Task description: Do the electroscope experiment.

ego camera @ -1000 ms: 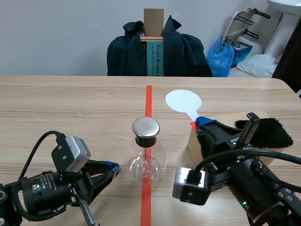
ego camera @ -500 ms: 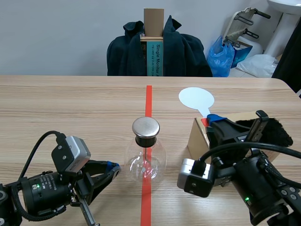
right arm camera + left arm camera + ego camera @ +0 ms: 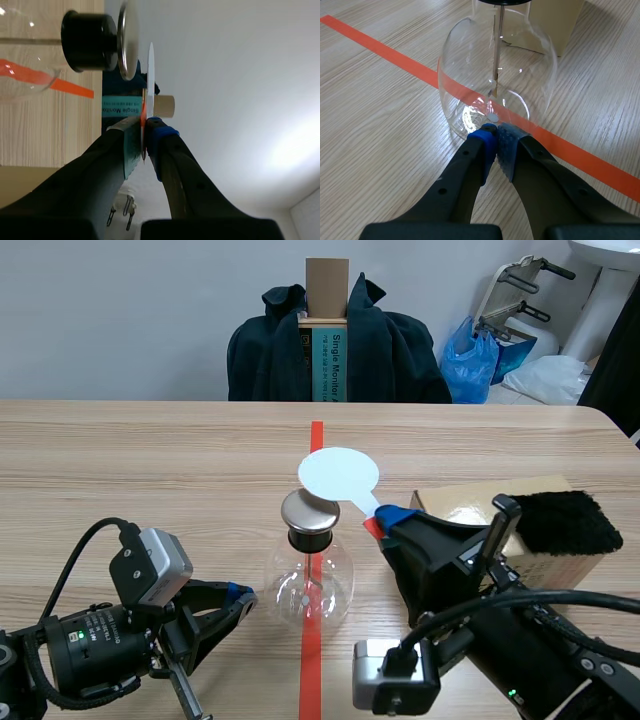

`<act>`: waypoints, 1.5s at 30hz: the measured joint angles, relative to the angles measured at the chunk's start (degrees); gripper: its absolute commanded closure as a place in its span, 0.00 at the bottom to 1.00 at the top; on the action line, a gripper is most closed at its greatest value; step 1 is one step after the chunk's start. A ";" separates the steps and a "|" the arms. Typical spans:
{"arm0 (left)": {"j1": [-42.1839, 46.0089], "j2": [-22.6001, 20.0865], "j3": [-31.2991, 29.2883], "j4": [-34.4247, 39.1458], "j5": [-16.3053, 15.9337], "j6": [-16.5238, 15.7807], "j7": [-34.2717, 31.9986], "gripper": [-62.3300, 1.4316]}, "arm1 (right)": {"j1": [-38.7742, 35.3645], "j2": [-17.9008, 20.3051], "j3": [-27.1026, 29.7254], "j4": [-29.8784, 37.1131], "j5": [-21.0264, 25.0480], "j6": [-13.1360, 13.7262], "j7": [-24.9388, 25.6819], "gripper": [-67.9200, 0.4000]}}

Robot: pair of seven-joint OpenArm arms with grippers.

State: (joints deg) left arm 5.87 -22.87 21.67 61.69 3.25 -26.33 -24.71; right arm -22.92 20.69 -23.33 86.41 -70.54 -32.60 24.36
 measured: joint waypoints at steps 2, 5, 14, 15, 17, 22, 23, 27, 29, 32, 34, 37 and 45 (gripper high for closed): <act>0.00 0.00 0.00 0.00 0.00 0.00 0.00 0.93 | 0.00 -0.02 0.00 0.00 0.00 0.00 1.46 0.98; 0.00 0.00 0.00 0.00 0.00 0.00 0.00 0.93 | 0.00 -0.02 0.00 0.00 0.00 0.00 2.86 0.98; 0.00 0.00 0.00 0.00 0.00 0.00 0.00 0.93 | -0.02 -0.02 0.00 0.00 0.00 0.00 4.39 0.98; 0.00 0.00 0.00 0.00 0.00 0.00 0.00 0.93 | -0.02 -0.02 0.00 0.00 0.00 0.00 4.39 0.98; 0.00 0.00 0.00 0.00 0.00 0.00 0.00 0.93 | -0.02 -0.02 0.00 0.00 0.00 0.00 4.39 0.98; 0.00 0.00 0.00 0.00 0.00 0.00 0.00 0.93 | -0.02 -0.02 0.00 0.00 0.00 0.00 3.39 0.98; 0.00 0.00 0.00 0.00 0.00 0.00 0.00 0.93 | -0.02 -0.02 0.00 0.00 0.00 0.00 2.34 0.98; 0.00 0.00 0.00 0.00 0.00 0.00 0.00 0.93 | -0.02 -0.02 0.00 0.00 0.02 0.00 -1.60 0.98; 0.00 0.00 0.00 0.00 0.00 0.00 0.00 0.93 | -0.02 -0.02 0.00 0.00 0.02 0.00 -4.11 0.98; 0.00 0.00 0.00 0.00 0.00 0.00 0.00 0.93 | -0.02 -0.02 0.00 0.00 0.02 0.00 -7.96 0.98; 0.00 0.00 0.00 0.00 0.00 0.00 0.00 0.93 | -0.02 -0.02 0.00 0.00 0.02 0.00 -10.10 0.98; 0.00 0.00 0.00 0.00 0.00 0.00 0.00 0.93 | -0.02 -0.02 0.00 0.00 0.04 0.00 -13.62 0.98; 0.00 0.00 0.00 0.00 0.00 0.00 0.00 0.93 | -0.02 -0.02 0.00 0.00 0.04 0.02 -19.04 0.98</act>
State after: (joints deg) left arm 5.87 -22.87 21.67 61.69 3.25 -26.33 -24.71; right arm -22.94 20.67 -23.33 86.41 -70.50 -32.58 5.32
